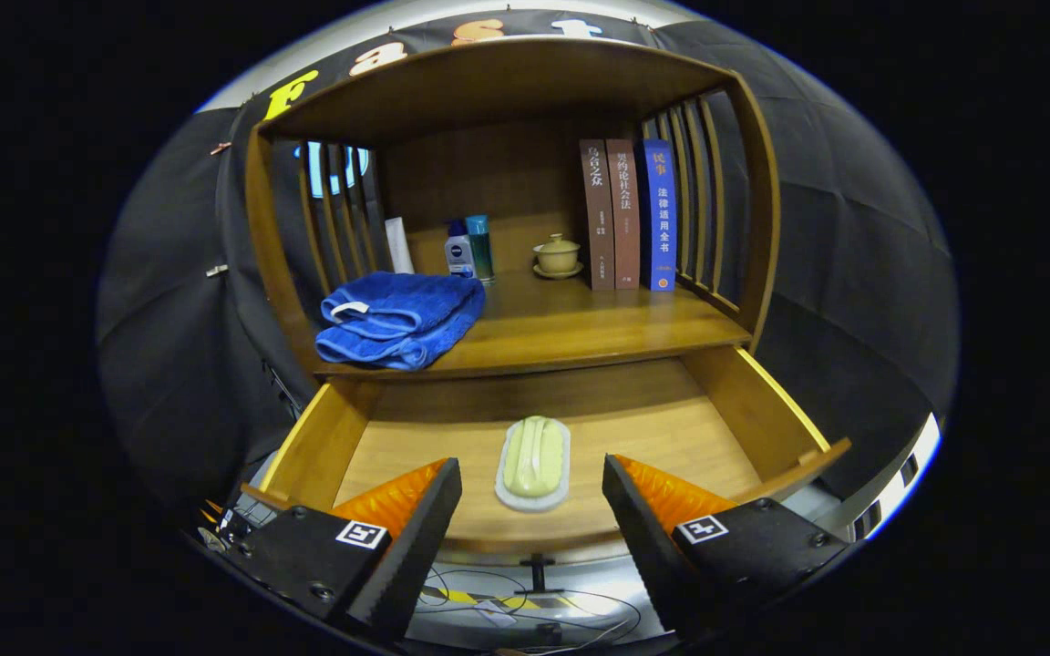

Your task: Pull open the drawer, take out the items inside it, and place them on the countertop above the cabinet.

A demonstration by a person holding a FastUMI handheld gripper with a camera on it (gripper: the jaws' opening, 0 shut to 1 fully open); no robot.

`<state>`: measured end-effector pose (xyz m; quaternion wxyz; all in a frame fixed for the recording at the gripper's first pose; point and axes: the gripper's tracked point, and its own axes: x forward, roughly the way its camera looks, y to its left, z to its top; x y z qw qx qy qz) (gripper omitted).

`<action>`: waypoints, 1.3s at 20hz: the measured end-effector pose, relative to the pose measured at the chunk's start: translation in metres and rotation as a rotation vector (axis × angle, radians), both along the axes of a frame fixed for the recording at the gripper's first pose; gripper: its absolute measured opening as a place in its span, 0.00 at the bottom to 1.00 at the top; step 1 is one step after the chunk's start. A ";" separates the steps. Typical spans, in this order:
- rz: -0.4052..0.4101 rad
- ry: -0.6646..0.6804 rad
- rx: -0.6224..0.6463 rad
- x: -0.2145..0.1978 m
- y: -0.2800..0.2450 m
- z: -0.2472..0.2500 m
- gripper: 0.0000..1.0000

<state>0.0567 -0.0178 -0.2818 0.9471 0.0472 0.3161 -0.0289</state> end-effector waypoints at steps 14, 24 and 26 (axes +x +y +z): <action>-0.011 0.398 -0.072 0.079 -0.003 -0.102 0.98; 0.001 0.520 -0.073 0.068 -0.003 -0.135 0.22; 0.007 0.511 -0.072 0.069 -0.002 -0.136 0.22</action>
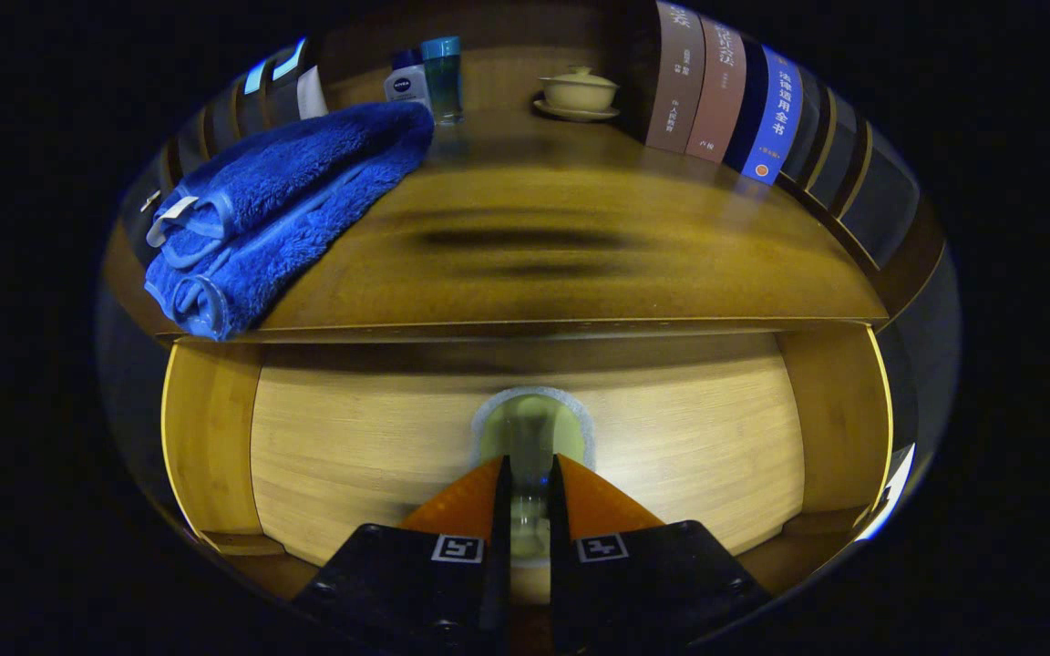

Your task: Pull open the drawer, take out the items inside it, and place them on the countertop above the cabinet.

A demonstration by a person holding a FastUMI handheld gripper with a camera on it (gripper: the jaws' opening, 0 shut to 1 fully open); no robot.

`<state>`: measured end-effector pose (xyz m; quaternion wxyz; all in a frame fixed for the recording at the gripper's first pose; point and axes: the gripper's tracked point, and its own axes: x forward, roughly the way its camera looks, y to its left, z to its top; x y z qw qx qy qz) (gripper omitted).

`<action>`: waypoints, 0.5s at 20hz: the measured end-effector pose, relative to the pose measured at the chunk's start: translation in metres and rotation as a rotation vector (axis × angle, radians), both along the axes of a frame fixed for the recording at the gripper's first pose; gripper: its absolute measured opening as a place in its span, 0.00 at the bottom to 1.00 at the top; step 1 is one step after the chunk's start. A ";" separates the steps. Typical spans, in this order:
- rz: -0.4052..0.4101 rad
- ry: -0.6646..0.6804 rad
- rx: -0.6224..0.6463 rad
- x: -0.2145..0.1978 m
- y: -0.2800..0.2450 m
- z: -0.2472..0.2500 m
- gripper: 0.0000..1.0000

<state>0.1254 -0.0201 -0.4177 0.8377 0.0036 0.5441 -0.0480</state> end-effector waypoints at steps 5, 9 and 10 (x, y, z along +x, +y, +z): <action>0.011 -0.023 0.017 -0.003 0.003 0.008 0.22; 0.022 -0.105 0.011 -0.010 0.003 0.040 0.22; 0.022 -0.131 0.012 -0.013 0.003 0.051 0.22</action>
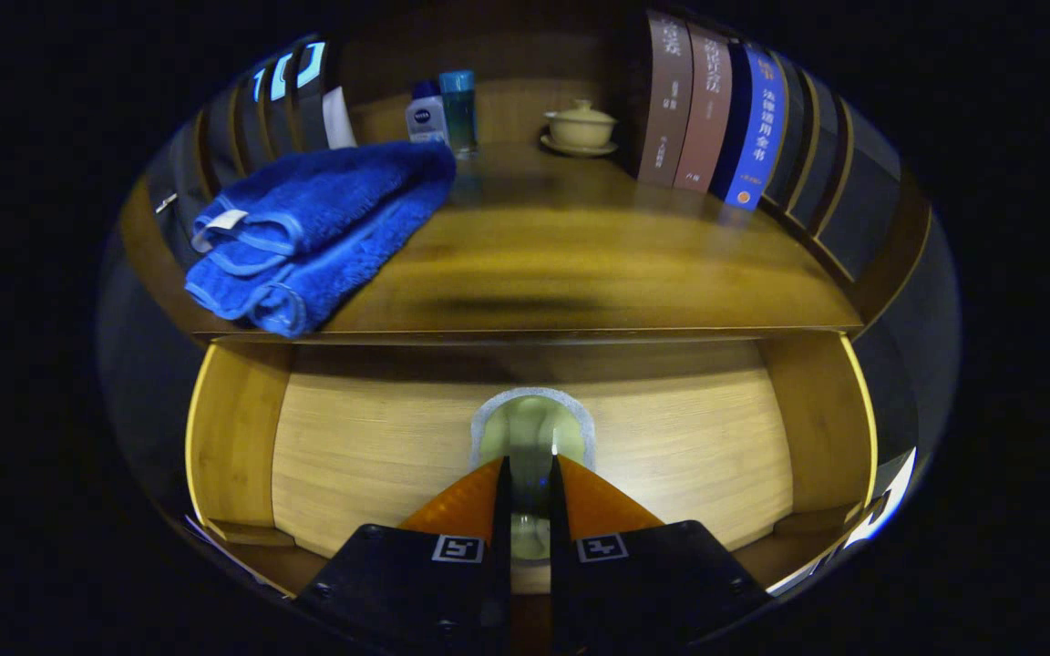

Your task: Pull open the drawer, take out the items inside it, and place them on the countertop above the cabinet.

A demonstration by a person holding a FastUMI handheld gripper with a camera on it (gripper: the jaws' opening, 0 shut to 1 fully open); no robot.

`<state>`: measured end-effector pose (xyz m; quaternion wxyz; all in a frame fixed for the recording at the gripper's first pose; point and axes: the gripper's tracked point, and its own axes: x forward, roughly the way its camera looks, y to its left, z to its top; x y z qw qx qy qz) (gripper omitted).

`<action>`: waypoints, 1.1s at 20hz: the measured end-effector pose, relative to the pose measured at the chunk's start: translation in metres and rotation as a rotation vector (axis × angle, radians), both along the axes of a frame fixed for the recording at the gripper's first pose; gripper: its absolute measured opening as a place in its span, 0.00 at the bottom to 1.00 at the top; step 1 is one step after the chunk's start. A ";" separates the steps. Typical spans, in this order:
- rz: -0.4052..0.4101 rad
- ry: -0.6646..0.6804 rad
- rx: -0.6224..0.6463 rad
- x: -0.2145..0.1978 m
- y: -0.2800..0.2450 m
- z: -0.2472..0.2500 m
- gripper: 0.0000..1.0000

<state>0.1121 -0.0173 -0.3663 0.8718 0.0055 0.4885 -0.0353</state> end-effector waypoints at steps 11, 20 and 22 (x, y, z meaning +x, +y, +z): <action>0.006 -0.232 0.043 0.025 -0.001 0.116 0.22; 0.013 -0.215 0.064 0.134 0.002 0.123 0.22; 0.008 -0.191 0.046 0.156 -0.002 0.117 0.22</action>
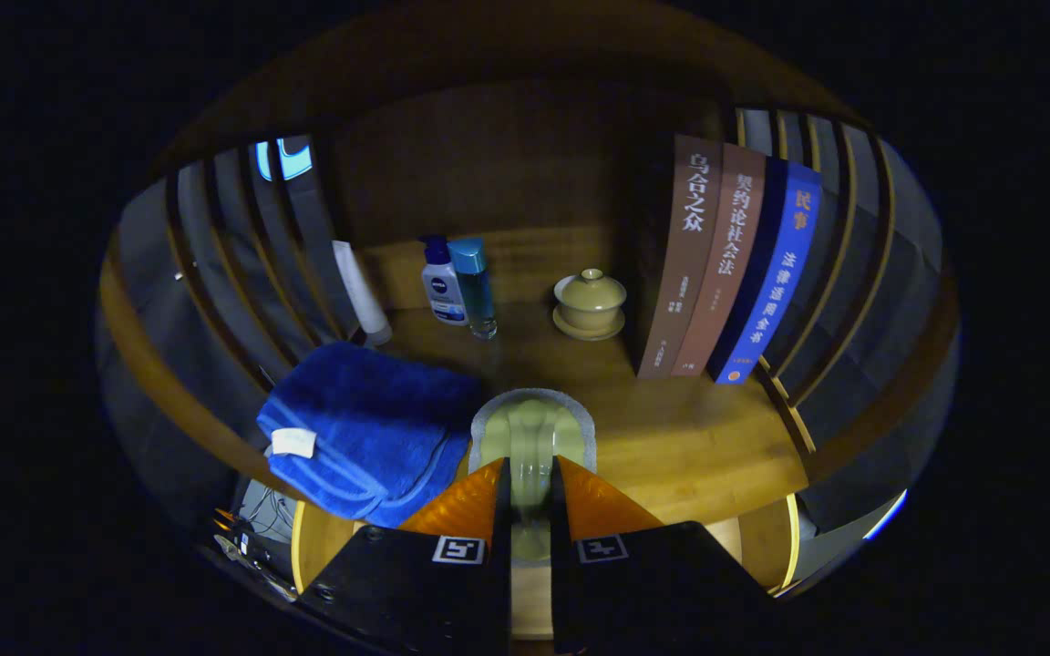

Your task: Pull open the drawer, take out the items inside it, and place them on the countertop above the cabinet.

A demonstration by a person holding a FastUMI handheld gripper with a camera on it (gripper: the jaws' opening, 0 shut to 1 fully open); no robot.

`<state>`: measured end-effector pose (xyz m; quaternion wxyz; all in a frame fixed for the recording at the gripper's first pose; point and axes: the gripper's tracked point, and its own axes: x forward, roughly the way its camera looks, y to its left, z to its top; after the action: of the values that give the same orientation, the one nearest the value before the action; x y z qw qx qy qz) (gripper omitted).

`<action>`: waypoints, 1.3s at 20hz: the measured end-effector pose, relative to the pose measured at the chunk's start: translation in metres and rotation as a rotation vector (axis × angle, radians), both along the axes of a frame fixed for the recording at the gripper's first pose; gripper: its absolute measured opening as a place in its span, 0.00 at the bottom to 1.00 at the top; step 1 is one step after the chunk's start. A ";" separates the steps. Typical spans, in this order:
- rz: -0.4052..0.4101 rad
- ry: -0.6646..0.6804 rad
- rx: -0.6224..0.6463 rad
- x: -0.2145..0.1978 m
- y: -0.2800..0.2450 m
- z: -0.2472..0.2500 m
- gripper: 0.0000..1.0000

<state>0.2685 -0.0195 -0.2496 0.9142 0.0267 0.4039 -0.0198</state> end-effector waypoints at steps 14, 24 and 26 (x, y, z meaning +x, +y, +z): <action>0.001 0.113 -0.007 0.042 -0.002 -0.047 1.00; 0.005 -0.046 0.064 -0.019 0.010 -0.004 0.99; -0.008 -0.090 0.061 -0.049 0.006 0.007 1.00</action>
<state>0.2195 -0.0134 -0.2425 0.9302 0.0568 0.3624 -0.0098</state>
